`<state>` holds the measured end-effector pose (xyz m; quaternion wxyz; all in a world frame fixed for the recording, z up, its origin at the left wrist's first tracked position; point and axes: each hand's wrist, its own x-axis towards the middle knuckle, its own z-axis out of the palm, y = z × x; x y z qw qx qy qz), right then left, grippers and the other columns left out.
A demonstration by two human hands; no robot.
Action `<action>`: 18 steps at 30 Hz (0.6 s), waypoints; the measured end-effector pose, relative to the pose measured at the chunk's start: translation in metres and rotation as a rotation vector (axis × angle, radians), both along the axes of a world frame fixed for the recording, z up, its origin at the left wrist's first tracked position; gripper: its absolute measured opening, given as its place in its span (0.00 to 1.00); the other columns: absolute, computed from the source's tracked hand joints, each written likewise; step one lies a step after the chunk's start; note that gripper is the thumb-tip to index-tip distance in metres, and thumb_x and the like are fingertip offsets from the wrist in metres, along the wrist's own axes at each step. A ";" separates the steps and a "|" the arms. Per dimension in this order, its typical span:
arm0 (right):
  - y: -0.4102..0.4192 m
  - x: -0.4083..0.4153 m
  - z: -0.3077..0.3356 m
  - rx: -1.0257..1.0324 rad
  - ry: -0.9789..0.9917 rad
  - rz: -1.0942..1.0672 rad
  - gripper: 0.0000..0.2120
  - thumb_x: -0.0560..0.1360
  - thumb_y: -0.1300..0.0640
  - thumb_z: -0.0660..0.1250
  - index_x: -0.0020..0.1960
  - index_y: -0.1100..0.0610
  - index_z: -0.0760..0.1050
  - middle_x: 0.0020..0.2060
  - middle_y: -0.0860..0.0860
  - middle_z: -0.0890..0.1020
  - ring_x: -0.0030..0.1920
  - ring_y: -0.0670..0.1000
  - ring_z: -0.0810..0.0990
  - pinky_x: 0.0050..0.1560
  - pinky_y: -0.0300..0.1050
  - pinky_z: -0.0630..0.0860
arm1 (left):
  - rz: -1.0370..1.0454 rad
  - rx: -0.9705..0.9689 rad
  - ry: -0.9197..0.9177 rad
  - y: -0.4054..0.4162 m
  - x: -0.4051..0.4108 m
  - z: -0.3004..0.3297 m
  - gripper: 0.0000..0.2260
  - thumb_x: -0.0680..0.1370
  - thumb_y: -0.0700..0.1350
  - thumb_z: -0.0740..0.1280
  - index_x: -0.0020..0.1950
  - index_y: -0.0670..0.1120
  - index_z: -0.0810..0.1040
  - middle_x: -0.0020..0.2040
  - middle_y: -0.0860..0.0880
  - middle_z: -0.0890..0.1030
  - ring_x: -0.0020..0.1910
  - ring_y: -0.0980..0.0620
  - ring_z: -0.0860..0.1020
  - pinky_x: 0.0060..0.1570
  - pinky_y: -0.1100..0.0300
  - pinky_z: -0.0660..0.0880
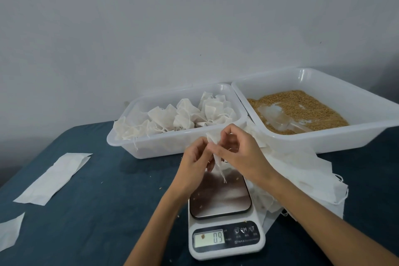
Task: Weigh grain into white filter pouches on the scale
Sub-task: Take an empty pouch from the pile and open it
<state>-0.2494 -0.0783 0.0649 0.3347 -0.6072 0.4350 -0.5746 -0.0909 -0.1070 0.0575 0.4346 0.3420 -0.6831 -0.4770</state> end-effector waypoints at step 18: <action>-0.002 -0.003 -0.001 0.033 0.078 -0.027 0.06 0.78 0.50 0.72 0.52 0.51 0.81 0.38 0.49 0.87 0.40 0.46 0.85 0.43 0.40 0.79 | 0.071 -0.076 0.026 0.001 0.000 0.001 0.15 0.87 0.43 0.63 0.47 0.32 0.77 0.34 0.34 0.73 0.34 0.45 0.68 0.37 0.48 0.67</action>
